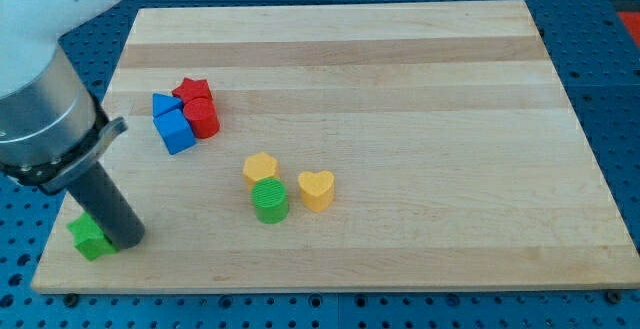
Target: Move your arm to the bottom right of the green circle
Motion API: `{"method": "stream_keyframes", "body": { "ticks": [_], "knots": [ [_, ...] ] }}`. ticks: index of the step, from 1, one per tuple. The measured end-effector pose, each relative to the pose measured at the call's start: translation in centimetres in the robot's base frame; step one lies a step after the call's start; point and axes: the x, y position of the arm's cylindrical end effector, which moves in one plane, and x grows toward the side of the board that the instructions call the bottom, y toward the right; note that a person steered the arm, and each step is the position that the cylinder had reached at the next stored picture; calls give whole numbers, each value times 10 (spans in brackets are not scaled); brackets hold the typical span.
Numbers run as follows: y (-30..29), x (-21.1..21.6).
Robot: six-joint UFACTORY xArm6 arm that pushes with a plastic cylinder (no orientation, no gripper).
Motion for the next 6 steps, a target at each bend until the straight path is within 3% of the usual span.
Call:
{"method": "stream_keyframes", "body": {
  "ticks": [2,6],
  "knots": [
    [11,0],
    [142,20]
  ]
}}
